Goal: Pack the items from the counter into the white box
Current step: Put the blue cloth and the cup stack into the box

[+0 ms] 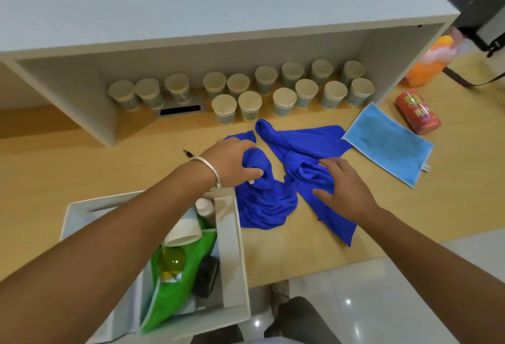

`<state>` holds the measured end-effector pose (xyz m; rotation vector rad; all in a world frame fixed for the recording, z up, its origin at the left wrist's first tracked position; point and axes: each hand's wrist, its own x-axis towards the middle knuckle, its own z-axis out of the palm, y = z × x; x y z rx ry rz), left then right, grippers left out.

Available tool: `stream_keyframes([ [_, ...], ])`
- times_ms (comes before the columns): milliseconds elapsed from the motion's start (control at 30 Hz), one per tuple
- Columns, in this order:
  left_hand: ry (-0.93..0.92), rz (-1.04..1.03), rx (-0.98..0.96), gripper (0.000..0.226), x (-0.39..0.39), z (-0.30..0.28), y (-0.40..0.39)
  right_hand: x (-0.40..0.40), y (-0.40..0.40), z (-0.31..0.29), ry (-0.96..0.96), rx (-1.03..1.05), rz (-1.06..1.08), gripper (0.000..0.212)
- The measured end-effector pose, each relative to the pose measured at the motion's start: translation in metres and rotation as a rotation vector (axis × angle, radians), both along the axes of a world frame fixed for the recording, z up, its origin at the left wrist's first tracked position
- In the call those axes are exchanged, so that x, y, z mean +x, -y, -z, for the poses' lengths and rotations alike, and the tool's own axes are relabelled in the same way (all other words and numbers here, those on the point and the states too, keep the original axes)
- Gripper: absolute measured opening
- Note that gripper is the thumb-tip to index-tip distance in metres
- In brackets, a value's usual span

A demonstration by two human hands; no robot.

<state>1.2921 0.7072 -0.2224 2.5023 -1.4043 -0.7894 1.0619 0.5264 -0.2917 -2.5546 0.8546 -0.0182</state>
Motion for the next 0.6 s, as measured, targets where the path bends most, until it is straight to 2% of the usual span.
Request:
stream_keyframes([
  [167,0.09,-0.003,0.376,0.108,0.009,0.03,0.057,0.034,0.056,0.009,-0.18,-0.082,-0.273,0.102],
  [267,0.102,0.019,0.592,0.126,0.014,0.054,0.073,0.052,0.08,0.022,-0.229,-0.116,-0.408,0.108],
  [367,0.085,0.027,0.686,0.128,0.018,0.076,0.077,0.062,0.093,0.038,-0.281,-0.124,-0.508,0.107],
  [467,0.084,-0.032,0.568,0.107,0.022,0.091,0.073,0.062,0.09,0.053,-0.293,-0.096,-0.514,0.097],
  [600,0.084,-0.024,0.368,0.047,0.024,0.091,0.072,0.057,0.072,0.06,-0.12,-0.134,-0.372,0.056],
])
